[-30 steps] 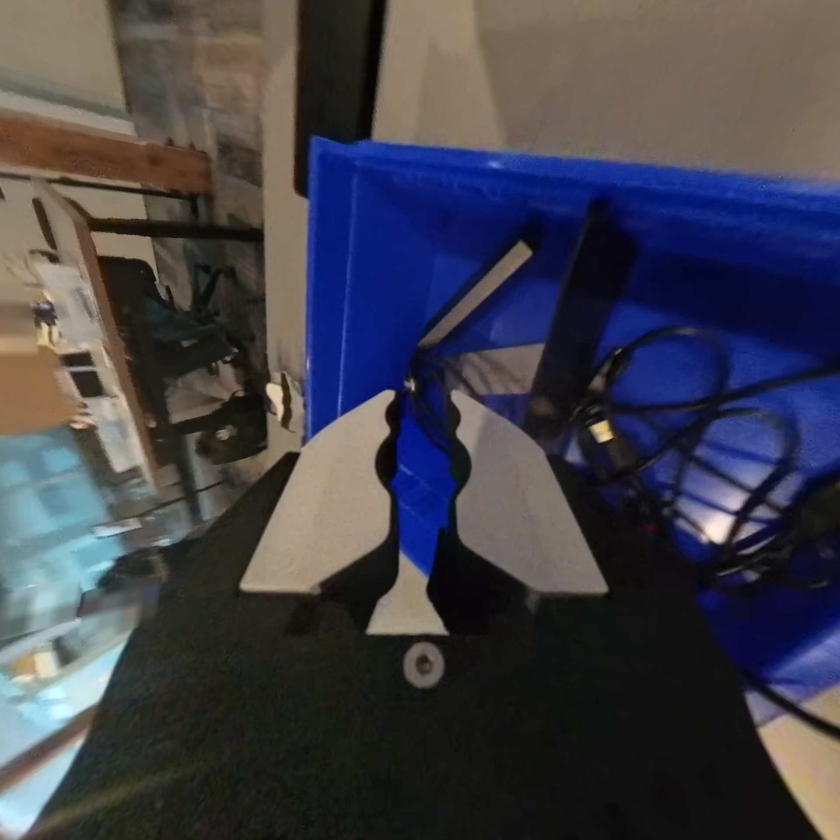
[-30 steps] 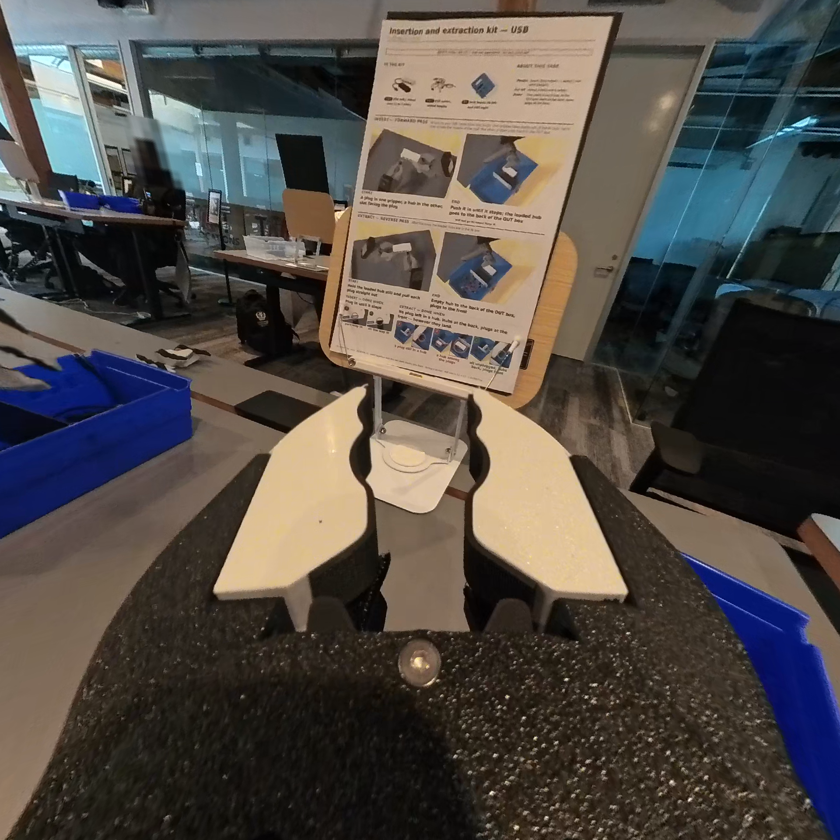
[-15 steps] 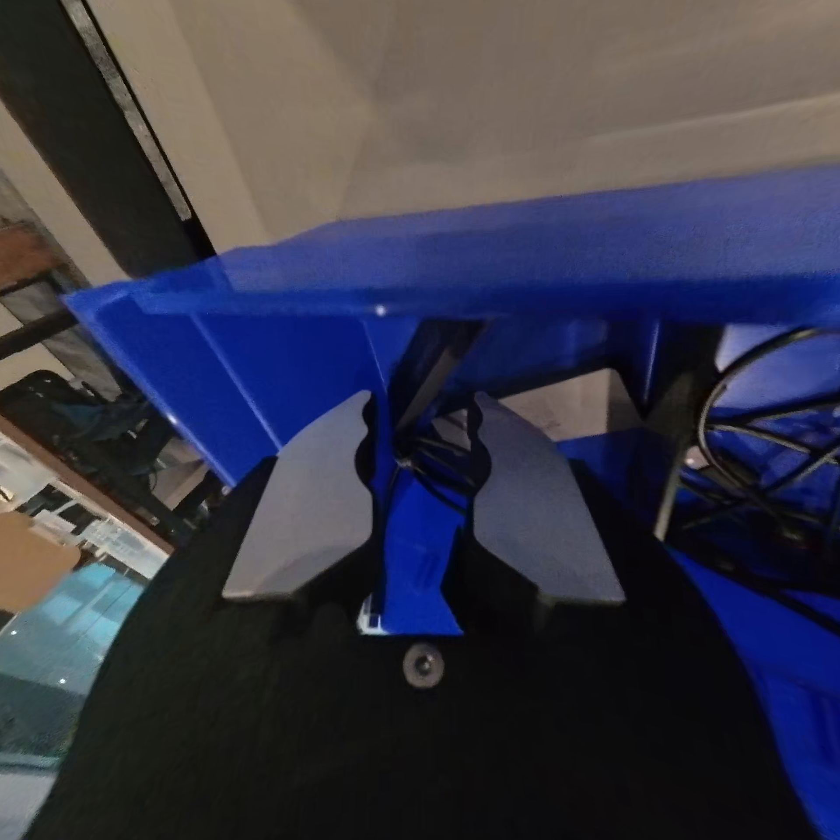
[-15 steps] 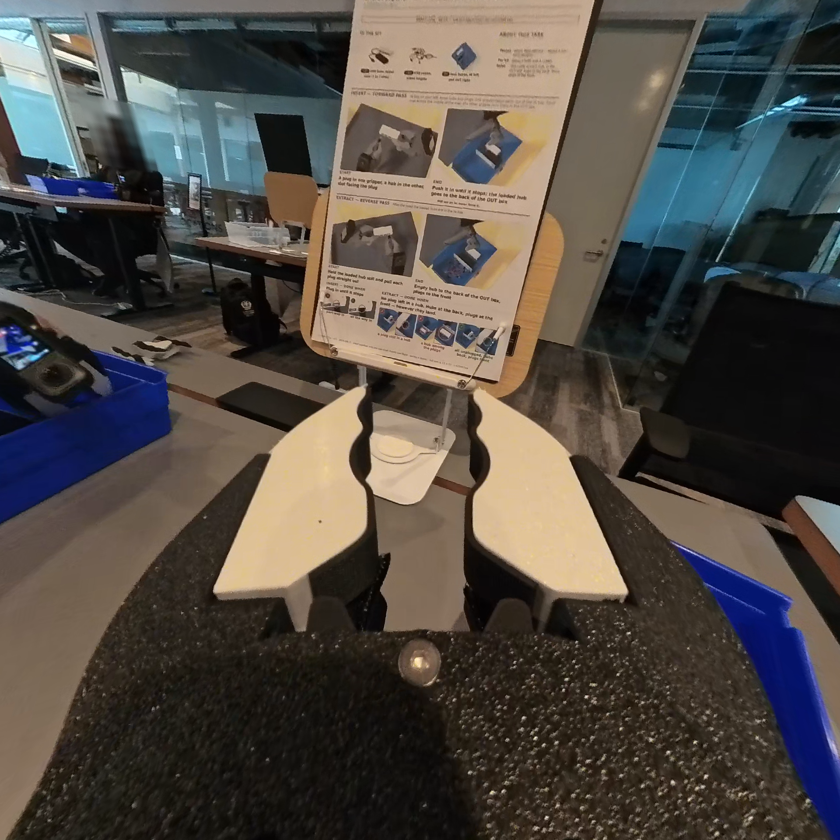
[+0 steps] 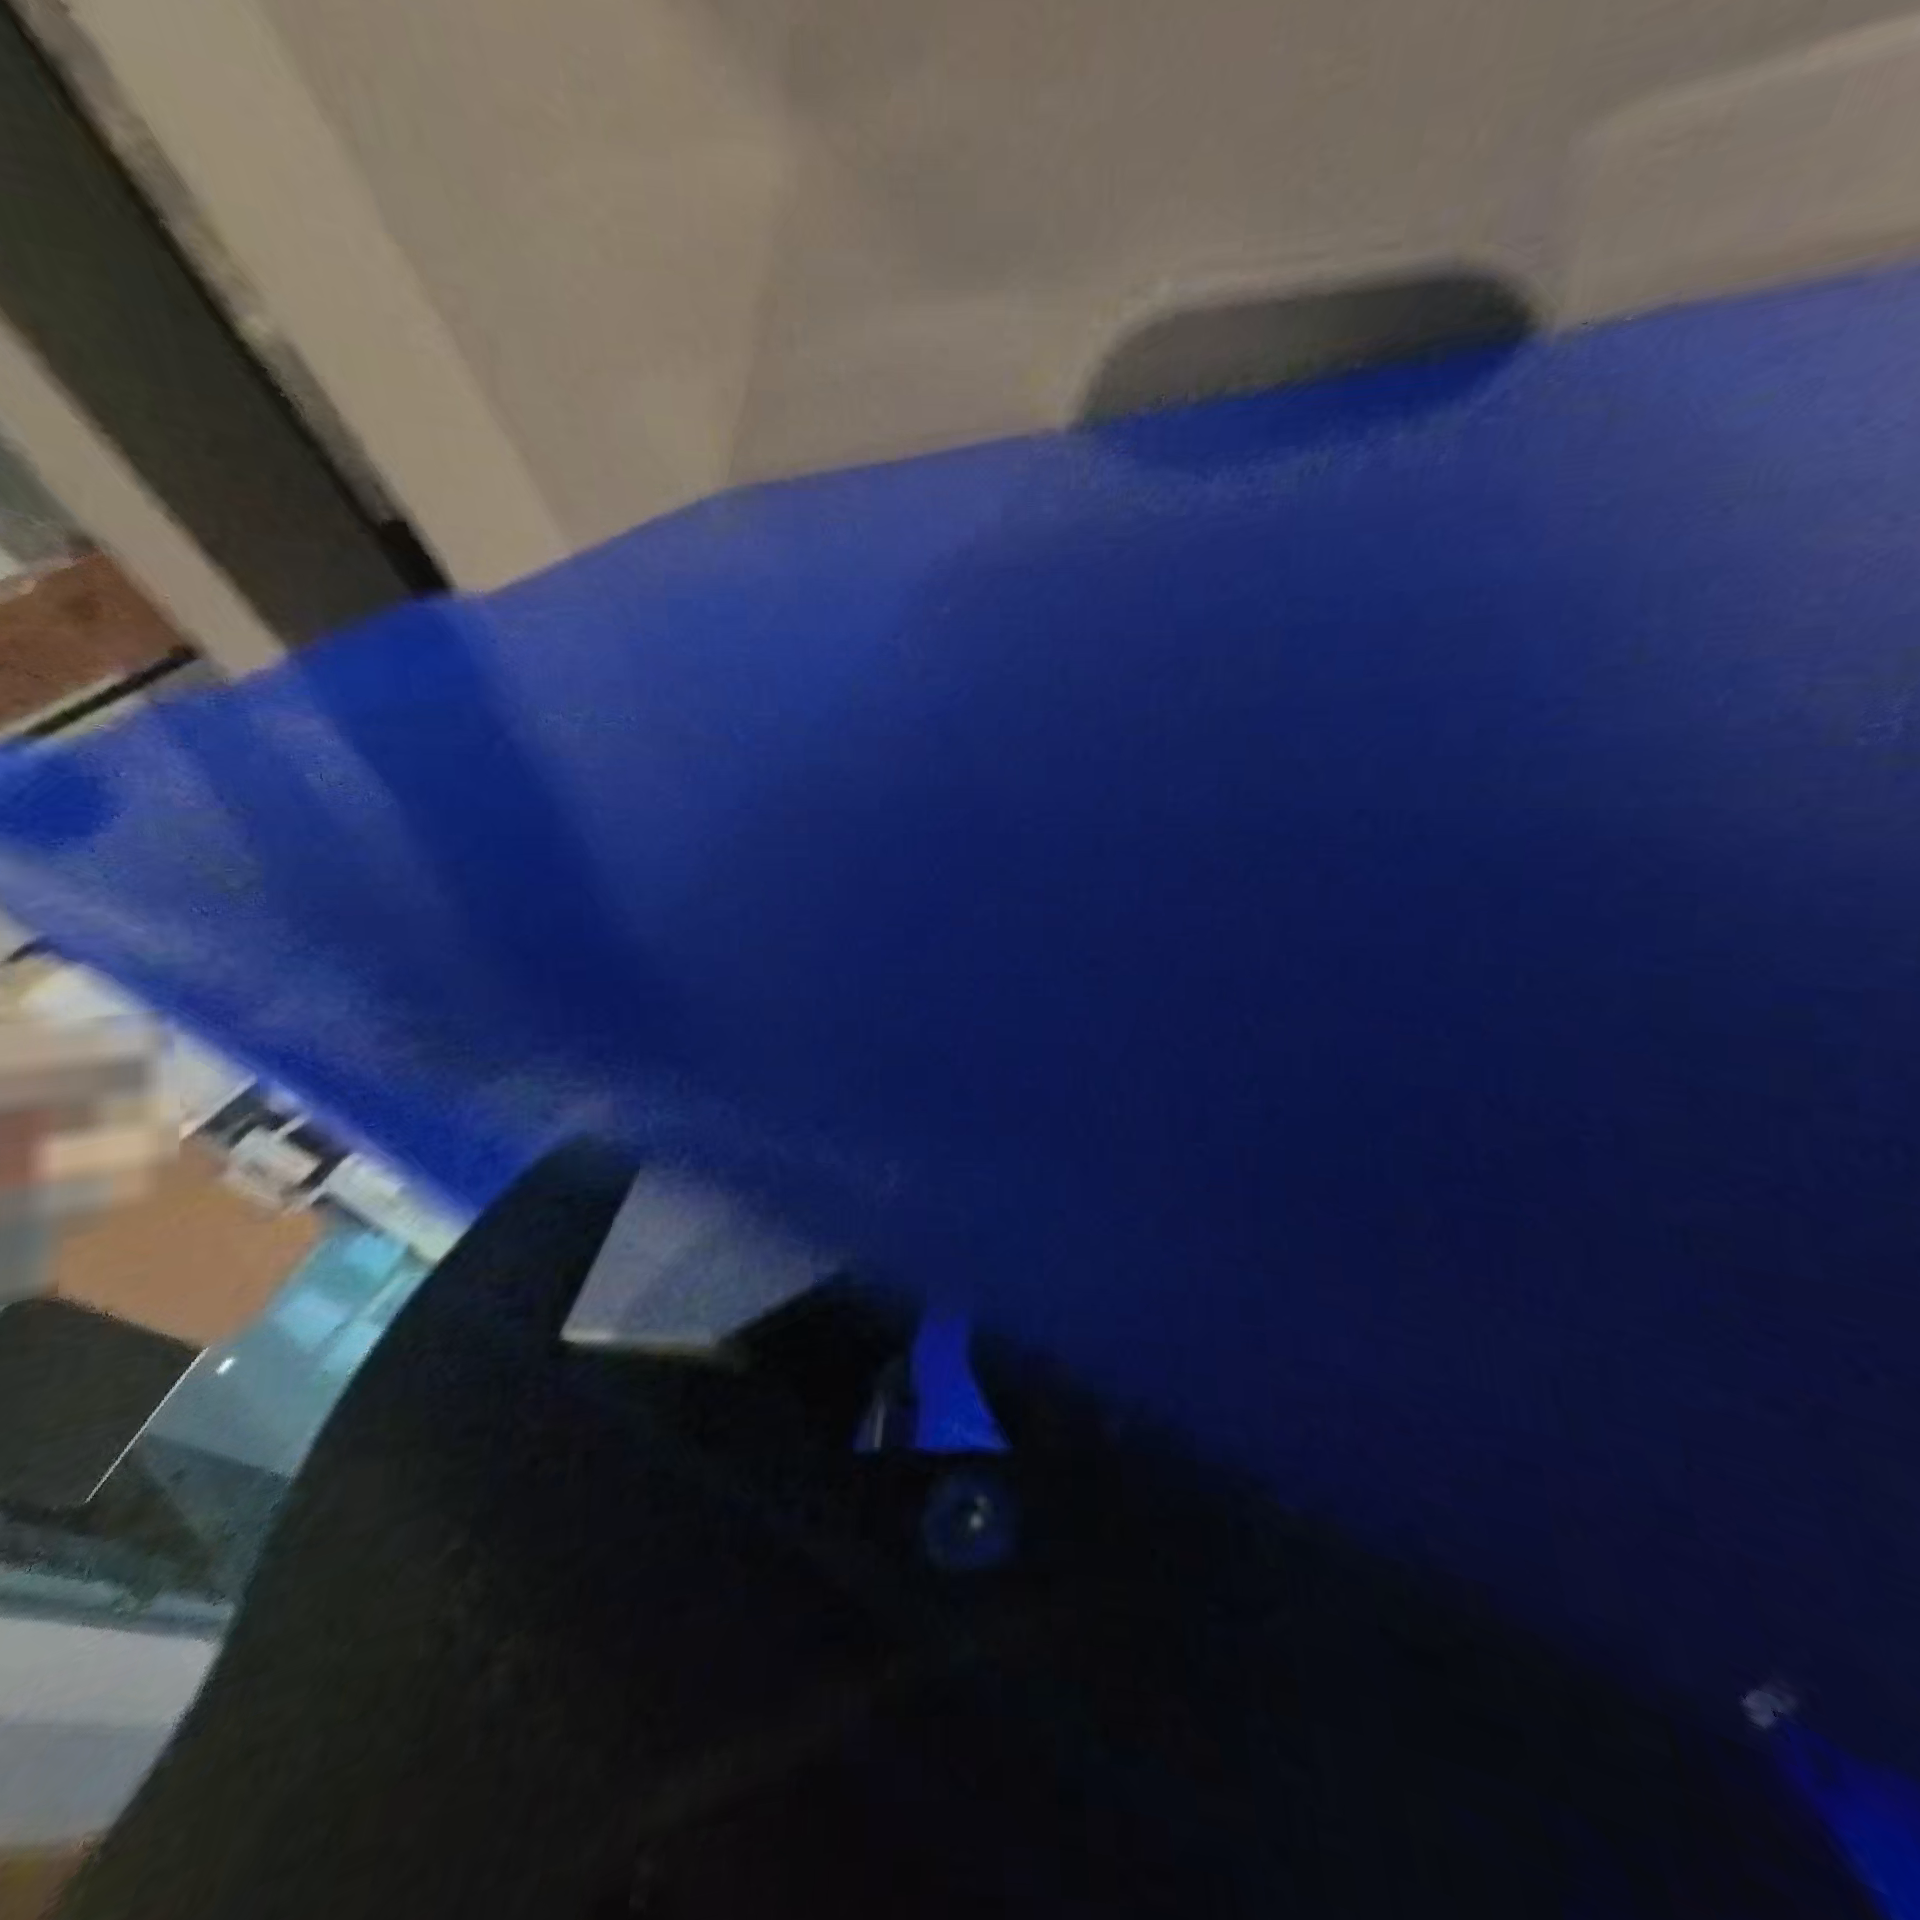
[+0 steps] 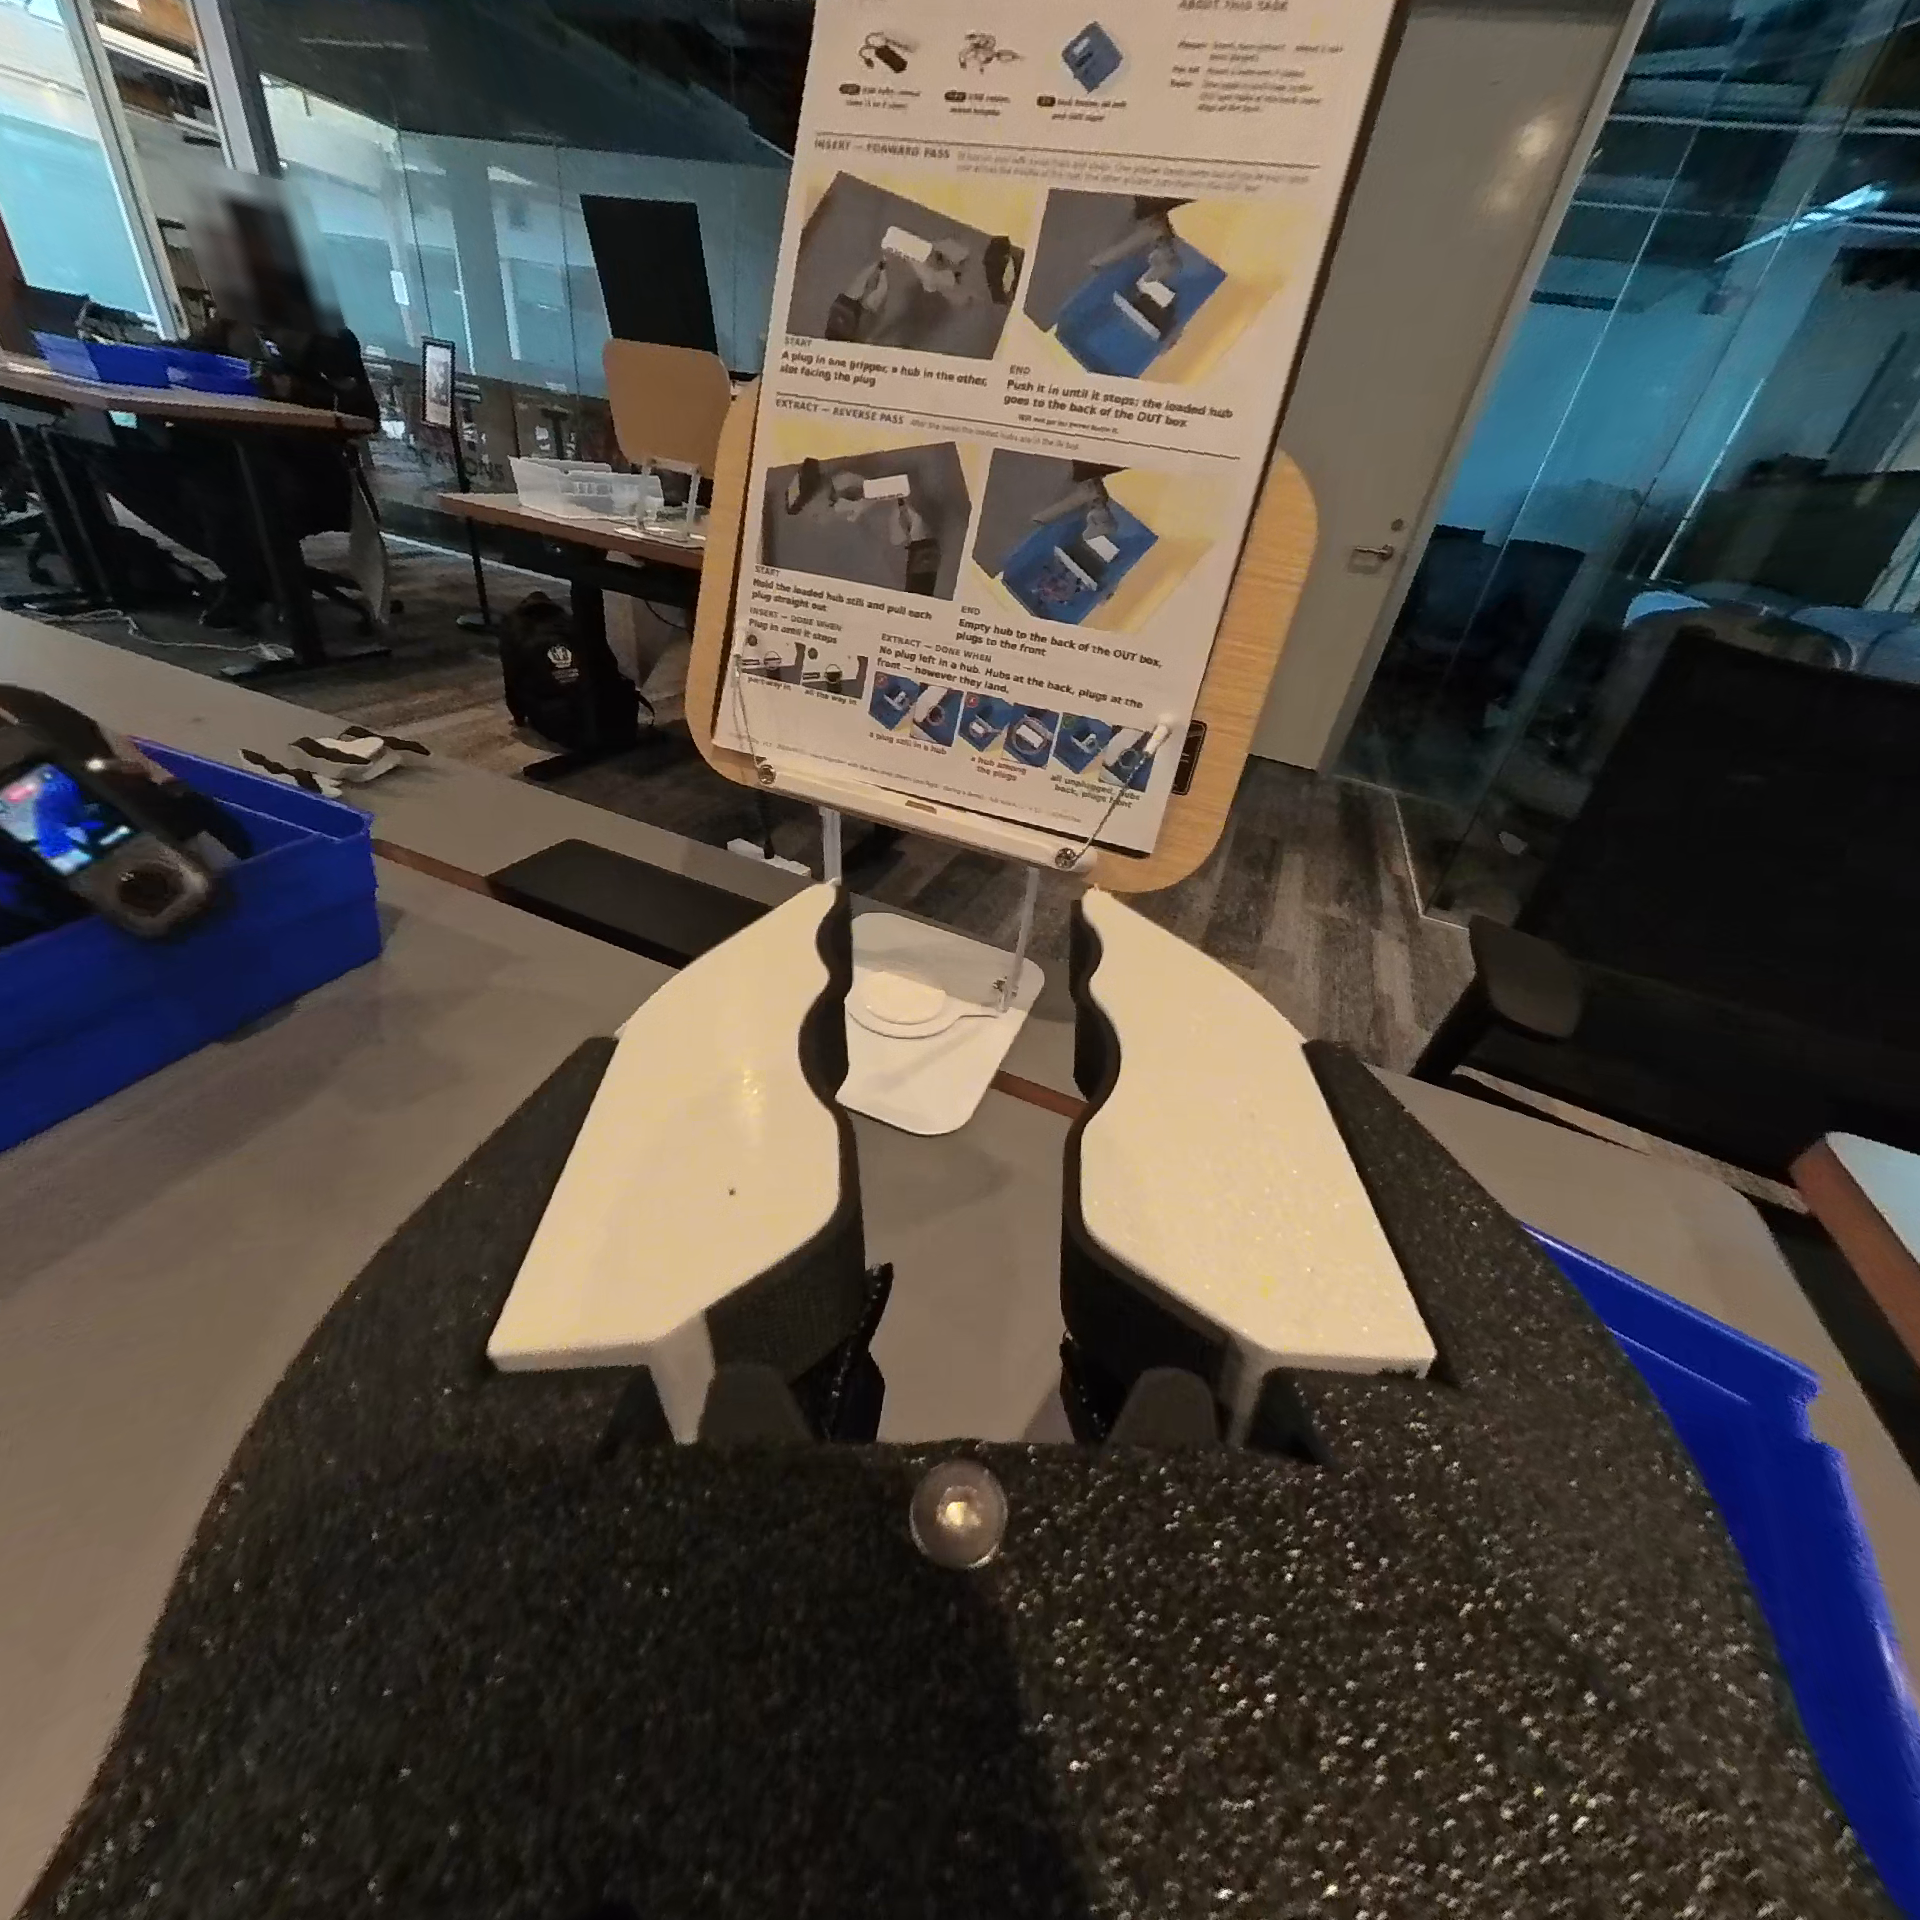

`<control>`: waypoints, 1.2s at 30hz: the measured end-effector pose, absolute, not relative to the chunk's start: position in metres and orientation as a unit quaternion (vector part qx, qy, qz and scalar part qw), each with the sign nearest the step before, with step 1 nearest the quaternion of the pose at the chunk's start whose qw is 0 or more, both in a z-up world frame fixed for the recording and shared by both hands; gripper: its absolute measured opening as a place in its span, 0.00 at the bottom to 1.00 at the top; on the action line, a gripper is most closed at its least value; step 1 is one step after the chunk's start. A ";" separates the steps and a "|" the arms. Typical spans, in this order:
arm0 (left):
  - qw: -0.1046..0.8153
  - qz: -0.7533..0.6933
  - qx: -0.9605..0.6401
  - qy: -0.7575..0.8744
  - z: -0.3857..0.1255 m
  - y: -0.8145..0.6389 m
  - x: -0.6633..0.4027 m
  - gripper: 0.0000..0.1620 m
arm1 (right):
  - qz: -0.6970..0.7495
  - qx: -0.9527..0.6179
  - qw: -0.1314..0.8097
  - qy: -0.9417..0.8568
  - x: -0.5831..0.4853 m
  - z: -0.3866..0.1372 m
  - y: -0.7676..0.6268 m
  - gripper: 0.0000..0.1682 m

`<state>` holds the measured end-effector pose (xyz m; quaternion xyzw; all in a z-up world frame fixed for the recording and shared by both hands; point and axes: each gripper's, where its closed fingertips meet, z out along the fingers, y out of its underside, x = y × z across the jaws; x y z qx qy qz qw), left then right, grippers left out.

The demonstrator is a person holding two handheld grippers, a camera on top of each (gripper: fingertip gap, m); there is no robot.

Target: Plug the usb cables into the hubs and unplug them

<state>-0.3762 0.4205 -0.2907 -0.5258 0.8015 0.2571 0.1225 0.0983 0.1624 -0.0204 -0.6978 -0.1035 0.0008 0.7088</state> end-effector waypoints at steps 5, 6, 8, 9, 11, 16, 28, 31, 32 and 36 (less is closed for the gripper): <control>0.241 0.257 -0.578 0.736 -0.235 0.429 -0.381 0.07 | 0.004 -0.698 0.706 -0.116 0.091 -0.021 0.164 0.24; 0.275 0.254 -0.589 0.716 -0.218 0.430 -0.382 0.07 | 0.005 -0.698 0.706 -0.118 0.089 -0.021 0.164 0.24; 0.347 0.241 -0.607 0.673 -0.183 0.429 -0.382 0.07 | 0.008 -0.697 0.707 -0.122 0.086 -0.020 0.165 0.23; 0.381 0.228 -0.615 0.651 -0.165 0.427 -0.380 0.07 | 0.009 -0.696 0.707 -0.125 0.084 -0.020 0.164 0.23; 0.442 0.184 -0.629 0.613 -0.133 0.415 -0.373 0.07 | 0.011 -0.694 0.708 -0.130 0.080 -0.019 0.164 0.23; 0.545 0.021 -0.636 0.546 -0.072 0.365 -0.323 0.07 | 0.019 -0.690 0.709 -0.145 0.068 -0.016 0.163 0.23; 0.404 -0.329 -0.650 0.554 -0.092 0.213 -0.148 0.07 | 0.028 -0.675 0.715 -0.180 0.048 -0.010 0.157 0.23; 0.295 -0.308 -0.688 0.587 -0.144 0.199 -0.120 0.07 | 0.032 -0.672 0.718 -0.180 0.048 -0.008 0.155 0.23; 0.264 -0.294 -0.699 0.595 -0.162 0.197 -0.114 0.07 | 0.031 -0.672 0.718 -0.180 0.048 -0.008 0.154 0.23; 0.168 -0.288 -0.729 0.598 -0.215 0.188 -0.095 0.07 | 0.028 -0.668 0.723 -0.176 0.052 -0.005 0.151 0.23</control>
